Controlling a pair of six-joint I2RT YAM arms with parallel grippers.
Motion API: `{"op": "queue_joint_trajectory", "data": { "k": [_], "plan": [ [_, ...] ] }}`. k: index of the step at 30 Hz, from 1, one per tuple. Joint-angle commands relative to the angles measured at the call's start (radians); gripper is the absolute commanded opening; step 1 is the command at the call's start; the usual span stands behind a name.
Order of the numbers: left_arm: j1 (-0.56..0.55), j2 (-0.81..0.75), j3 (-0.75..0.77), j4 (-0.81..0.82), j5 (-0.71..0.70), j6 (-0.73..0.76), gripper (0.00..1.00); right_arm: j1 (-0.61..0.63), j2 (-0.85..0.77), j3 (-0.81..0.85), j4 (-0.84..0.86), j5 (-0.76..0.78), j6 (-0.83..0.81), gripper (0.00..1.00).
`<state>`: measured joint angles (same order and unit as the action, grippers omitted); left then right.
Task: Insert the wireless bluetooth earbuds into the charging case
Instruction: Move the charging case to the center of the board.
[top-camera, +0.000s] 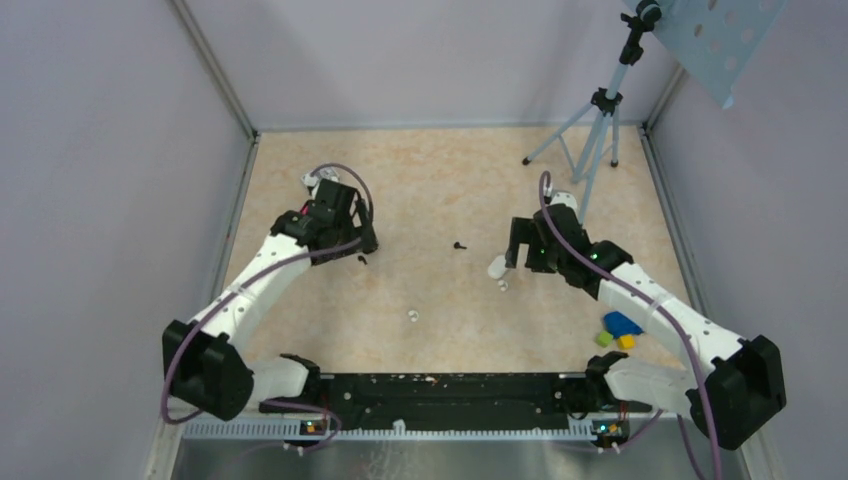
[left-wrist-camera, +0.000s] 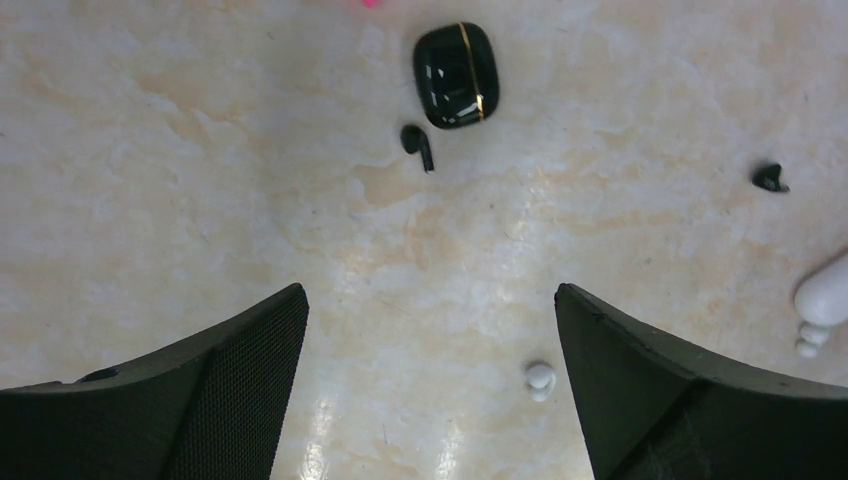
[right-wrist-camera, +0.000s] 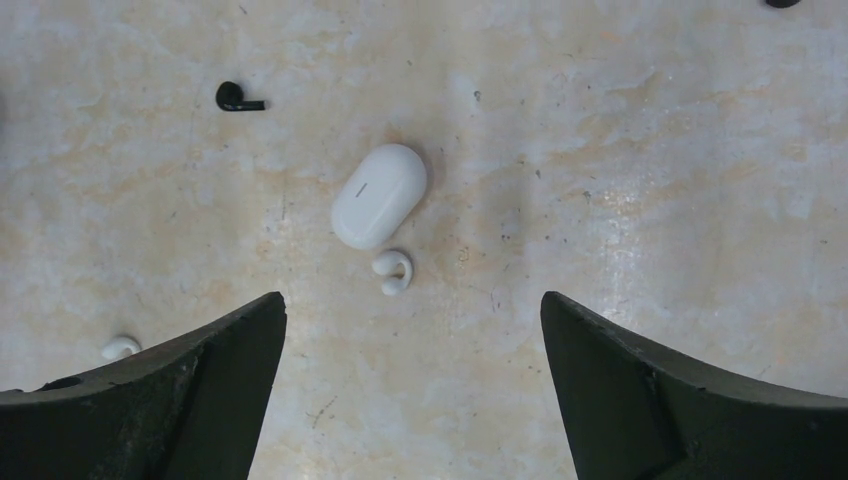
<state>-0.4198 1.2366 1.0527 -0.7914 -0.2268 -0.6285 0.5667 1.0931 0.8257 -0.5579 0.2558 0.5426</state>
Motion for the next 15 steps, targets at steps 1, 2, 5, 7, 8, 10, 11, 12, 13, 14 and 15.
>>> {"op": "queue_joint_trajectory", "data": {
  "k": [1, 2, 5, 7, 8, 10, 11, 12, 13, 14, 15],
  "plan": [
    [0.074, 0.103, 0.066, 0.025, 0.039, 0.026, 0.99, -0.001, -0.001, 0.006, 0.080, -0.072, -0.002, 0.96],
    [0.078, 0.134, 0.078, 0.037, 0.041, 0.035, 0.99, -0.001, 0.001, 0.009, 0.088, -0.087, 0.000, 0.96],
    [0.082, 0.230, 0.115, 0.060, 0.038, 0.044, 0.97, 0.001, 0.006, 0.019, 0.102, -0.118, -0.003, 0.95],
    [0.088, 0.304, 0.141, 0.072, 0.066, 0.050, 0.94, 0.002, 0.001, 0.026, 0.098, -0.117, -0.010, 0.95],
    [0.090, 0.330, 0.146, 0.081, 0.078, 0.053, 0.94, 0.004, -0.003, 0.028, 0.094, -0.107, -0.013, 0.95],
    [0.091, 0.377, 0.141, 0.122, 0.080, 0.067, 0.92, 0.012, -0.013, 0.029, 0.090, -0.085, -0.018, 0.95],
    [0.094, 0.403, 0.140, 0.141, 0.076, 0.070, 0.90, 0.013, -0.017, 0.028, 0.091, -0.084, -0.017, 0.95],
    [0.098, 0.430, 0.143, 0.153, 0.075, 0.073, 0.89, 0.015, -0.022, 0.027, 0.090, -0.086, -0.018, 0.95],
    [0.102, 0.454, 0.153, 0.155, 0.074, 0.071, 0.87, 0.016, -0.025, 0.027, 0.088, -0.086, -0.019, 0.94],
    [0.103, 0.475, 0.161, 0.160, 0.069, 0.069, 0.85, 0.018, -0.028, 0.026, 0.084, -0.087, -0.018, 0.94],
    [0.106, 0.488, 0.162, 0.172, 0.068, 0.071, 0.84, 0.018, -0.032, 0.026, 0.080, -0.085, -0.020, 0.94]
  ]
}}
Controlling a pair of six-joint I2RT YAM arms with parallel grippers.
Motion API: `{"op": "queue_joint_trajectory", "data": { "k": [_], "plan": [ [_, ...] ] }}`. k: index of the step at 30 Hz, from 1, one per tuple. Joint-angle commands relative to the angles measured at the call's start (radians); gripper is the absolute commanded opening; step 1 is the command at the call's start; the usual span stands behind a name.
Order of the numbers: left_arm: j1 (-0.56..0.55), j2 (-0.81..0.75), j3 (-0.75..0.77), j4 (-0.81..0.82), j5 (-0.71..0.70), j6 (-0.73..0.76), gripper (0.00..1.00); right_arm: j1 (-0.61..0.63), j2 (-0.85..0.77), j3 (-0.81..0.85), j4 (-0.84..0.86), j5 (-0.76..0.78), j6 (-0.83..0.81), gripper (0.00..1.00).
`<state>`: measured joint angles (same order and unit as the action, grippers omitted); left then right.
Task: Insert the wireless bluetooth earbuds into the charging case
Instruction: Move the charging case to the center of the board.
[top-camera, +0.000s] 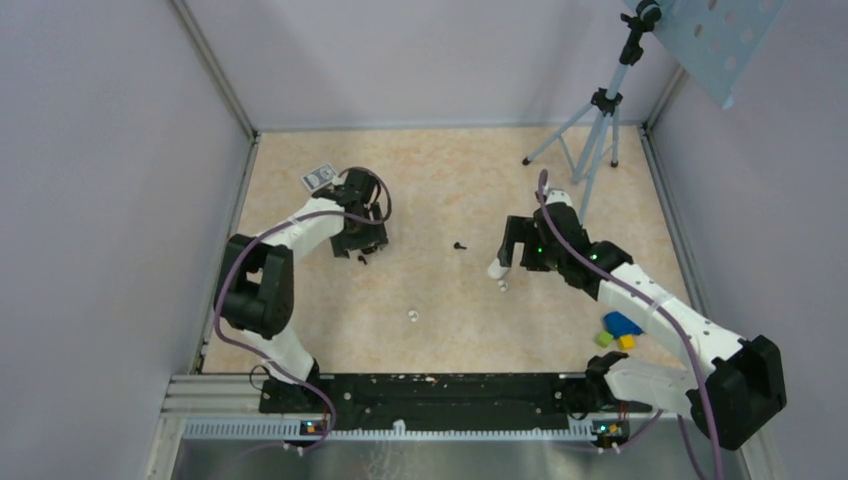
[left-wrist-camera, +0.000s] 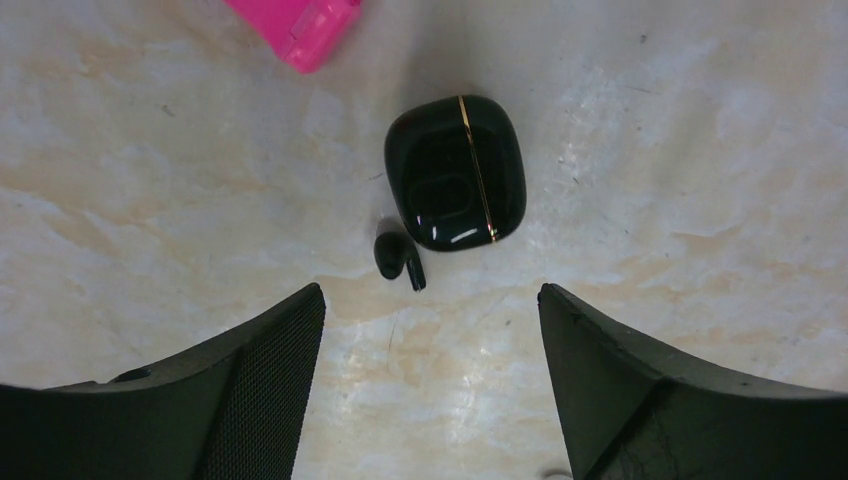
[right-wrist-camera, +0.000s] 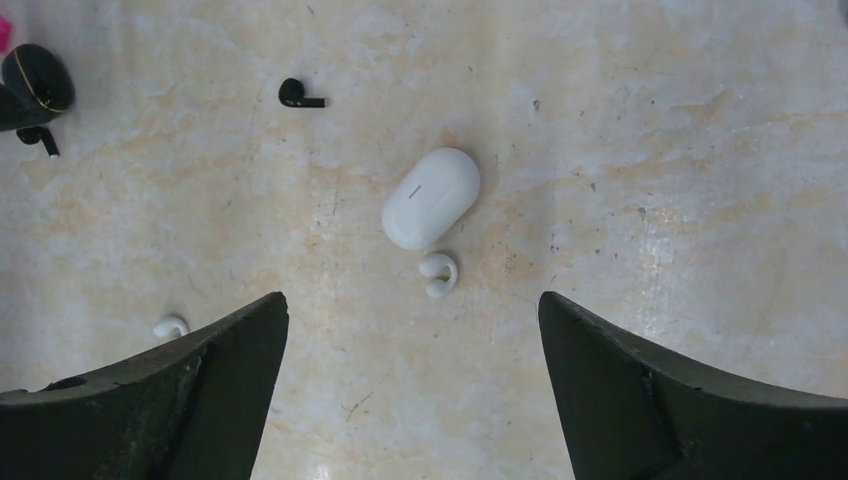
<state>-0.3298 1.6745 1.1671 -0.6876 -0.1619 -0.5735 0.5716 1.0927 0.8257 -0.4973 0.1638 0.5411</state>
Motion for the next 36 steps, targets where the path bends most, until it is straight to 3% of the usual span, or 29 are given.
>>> {"op": "queue_joint_trajectory", "data": {
  "k": [1, 9, 13, 22, 29, 36],
  "plan": [
    [0.018, 0.062, 0.048, 0.082, 0.002, 0.017, 0.83, 0.014, -0.035, 0.026, 0.014, 0.007, -0.018, 0.94],
    [0.043, 0.139, 0.055, 0.157, 0.048, 0.037, 0.74, 0.014, -0.078, -0.002, -0.003, 0.020, -0.002, 0.94],
    [0.048, 0.171, 0.054, 0.171, 0.045, 0.039, 0.63, 0.022, -0.073, 0.015, -0.043, 0.055, 0.000, 0.93],
    [0.051, 0.182, 0.055, 0.180, 0.092, 0.049, 0.51, 0.029, -0.080, 0.028, -0.073, 0.064, -0.001, 0.93],
    [0.031, 0.143, 0.052, 0.188, 0.274, 0.127, 0.52, 0.030, -0.064, 0.049, -0.044, 0.022, 0.010, 0.93],
    [-0.122, 0.085, 0.055, 0.160, 0.326, 0.137, 0.55, 0.030, -0.016, 0.060, 0.013, -0.073, 0.058, 0.92]
  ]
}}
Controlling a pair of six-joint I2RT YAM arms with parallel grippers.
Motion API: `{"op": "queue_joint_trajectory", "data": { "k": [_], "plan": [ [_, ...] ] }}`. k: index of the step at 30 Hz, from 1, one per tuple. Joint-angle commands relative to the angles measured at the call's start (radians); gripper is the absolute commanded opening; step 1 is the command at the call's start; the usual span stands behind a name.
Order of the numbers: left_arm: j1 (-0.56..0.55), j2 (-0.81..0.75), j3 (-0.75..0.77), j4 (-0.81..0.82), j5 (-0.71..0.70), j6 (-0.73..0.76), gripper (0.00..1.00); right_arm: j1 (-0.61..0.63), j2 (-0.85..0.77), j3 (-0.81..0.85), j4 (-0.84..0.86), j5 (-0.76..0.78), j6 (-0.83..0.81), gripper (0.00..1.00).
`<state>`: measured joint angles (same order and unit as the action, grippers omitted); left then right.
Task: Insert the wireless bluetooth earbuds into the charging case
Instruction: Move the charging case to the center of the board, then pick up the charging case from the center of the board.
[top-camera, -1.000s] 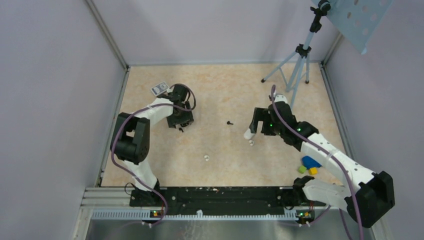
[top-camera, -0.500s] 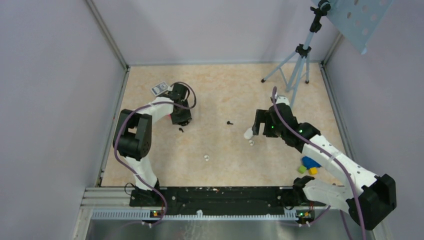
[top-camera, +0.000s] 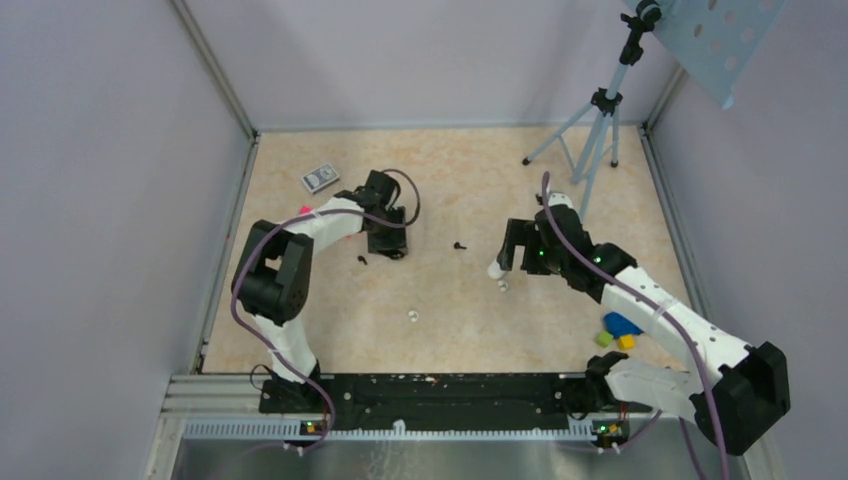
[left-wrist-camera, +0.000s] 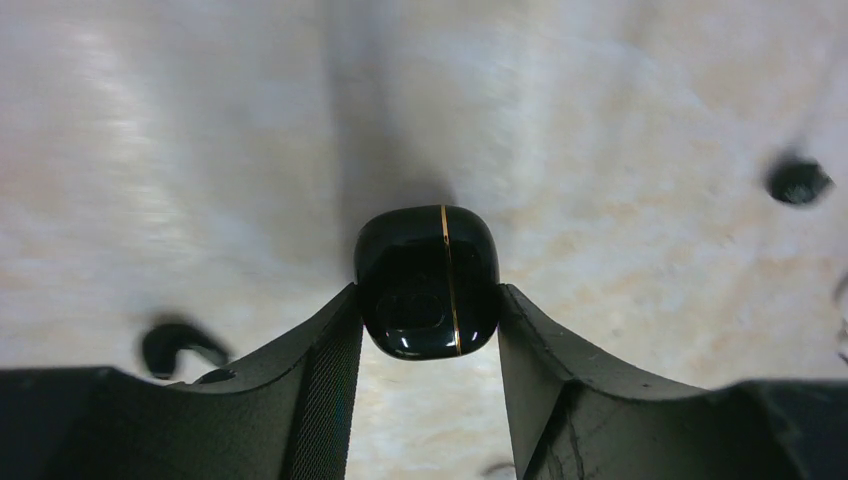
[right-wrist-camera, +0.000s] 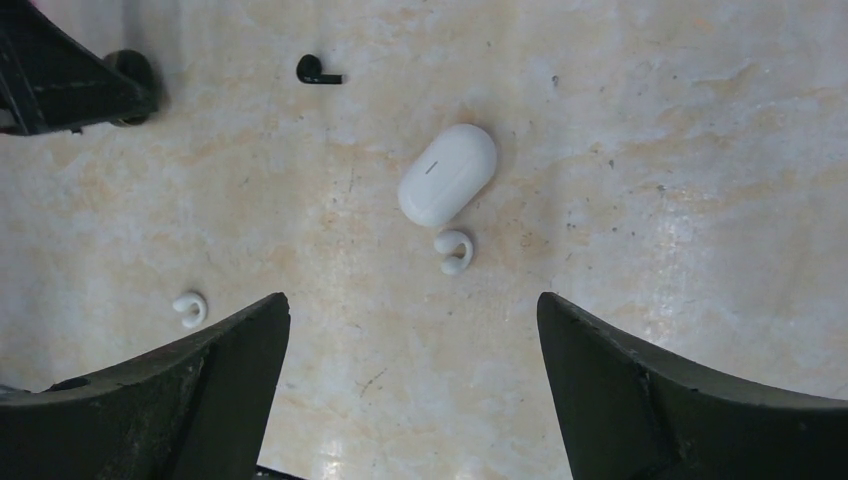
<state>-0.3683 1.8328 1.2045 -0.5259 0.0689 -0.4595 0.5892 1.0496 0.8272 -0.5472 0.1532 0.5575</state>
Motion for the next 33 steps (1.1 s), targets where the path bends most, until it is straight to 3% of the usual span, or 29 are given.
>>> {"op": "queue_joint_trajectory", "data": {
  "k": [1, 9, 19, 23, 26, 33],
  "plan": [
    [-0.101, -0.078, 0.013, 0.003, 0.124, 0.021, 0.55, 0.012, 0.035, 0.059, 0.068, -0.074, 0.057, 0.93],
    [-0.234, -0.115, -0.063, 0.104, 0.172, 0.124, 0.58, -0.002, 0.072, -0.002, 0.213, -0.235, 0.232, 0.91],
    [-0.235, -0.261, -0.118, 0.184, 0.291, 0.281, 0.63, -0.094, 0.169, -0.035, 0.388, -0.480, 0.408, 0.70],
    [-0.235, -0.266, -0.090, 0.128, 0.276, 0.278, 0.68, -0.080, 0.198, -0.007, 0.325, -0.438, 0.371, 0.65],
    [-0.225, -0.277, -0.074, 0.099, 0.271, 0.235, 0.70, 0.022, 0.234, 0.076, 0.159, -0.283, 0.259, 0.63],
    [-0.111, -0.370, -0.124, 0.081, 0.350, 0.051, 0.71, 0.227, 0.394, 0.215, -0.033, 0.008, 0.113, 0.71]
  ]
}}
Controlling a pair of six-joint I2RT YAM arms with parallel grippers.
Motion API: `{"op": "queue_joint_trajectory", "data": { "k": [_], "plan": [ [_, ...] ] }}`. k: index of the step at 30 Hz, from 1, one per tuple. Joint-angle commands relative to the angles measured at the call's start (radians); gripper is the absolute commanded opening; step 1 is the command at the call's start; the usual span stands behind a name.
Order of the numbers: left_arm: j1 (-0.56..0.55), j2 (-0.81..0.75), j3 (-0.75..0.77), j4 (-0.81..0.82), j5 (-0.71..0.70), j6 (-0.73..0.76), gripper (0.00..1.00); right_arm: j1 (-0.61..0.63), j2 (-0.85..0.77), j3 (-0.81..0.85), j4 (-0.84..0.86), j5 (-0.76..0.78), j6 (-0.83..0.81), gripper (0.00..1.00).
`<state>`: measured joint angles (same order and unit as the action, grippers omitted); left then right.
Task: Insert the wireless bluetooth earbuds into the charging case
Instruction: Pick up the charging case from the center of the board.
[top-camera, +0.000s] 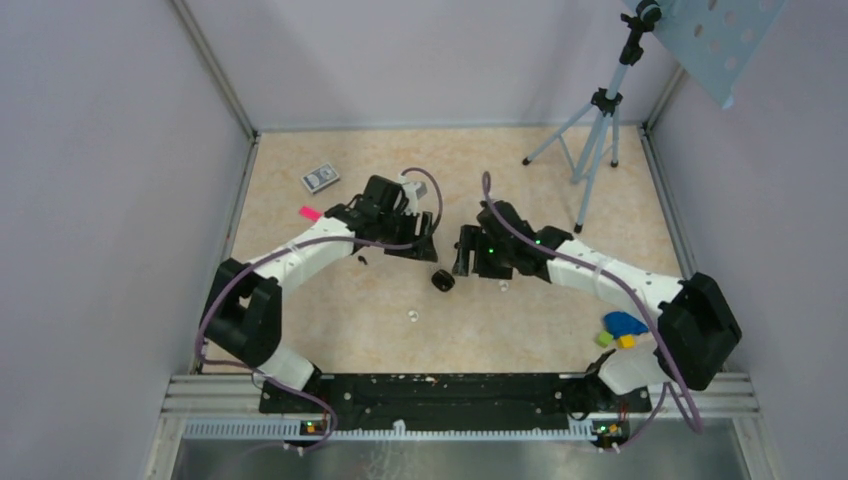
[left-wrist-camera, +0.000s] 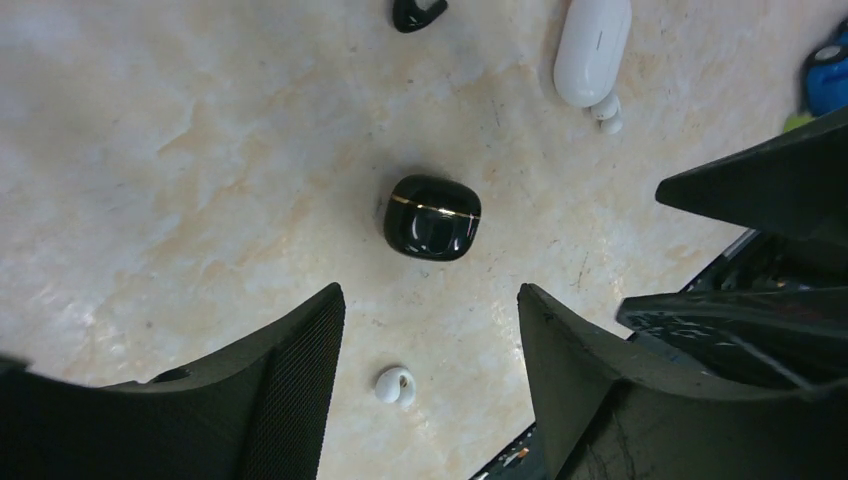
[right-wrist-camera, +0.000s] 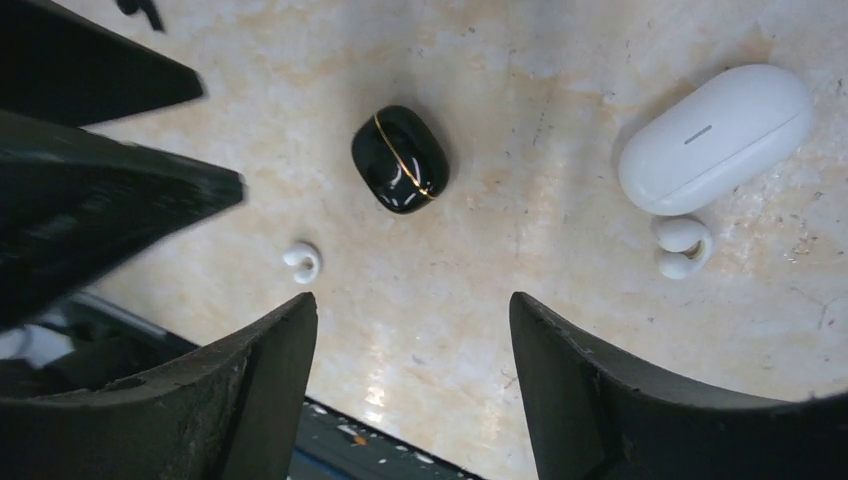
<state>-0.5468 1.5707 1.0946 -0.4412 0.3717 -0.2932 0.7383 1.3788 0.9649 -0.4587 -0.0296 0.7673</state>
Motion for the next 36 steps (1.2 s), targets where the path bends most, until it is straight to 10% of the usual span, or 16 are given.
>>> {"op": "queue_joint_trajectory", "data": {
  "k": [1, 23, 36],
  "plan": [
    [0.088, -0.124, -0.028, -0.010, 0.046, -0.139, 0.71, 0.096, 0.083, 0.089, -0.128, 0.212, -0.109, 0.72],
    [0.279, -0.294, -0.096, -0.212, 0.030, -0.246, 0.91, 0.166, 0.316, 0.170, 0.068, 0.195, -0.537, 0.80],
    [0.286, -0.283, -0.091, -0.200, 0.030, -0.305, 0.99, 0.176, 0.393, 0.168, 0.149, 0.133, -0.521, 0.70]
  ]
}}
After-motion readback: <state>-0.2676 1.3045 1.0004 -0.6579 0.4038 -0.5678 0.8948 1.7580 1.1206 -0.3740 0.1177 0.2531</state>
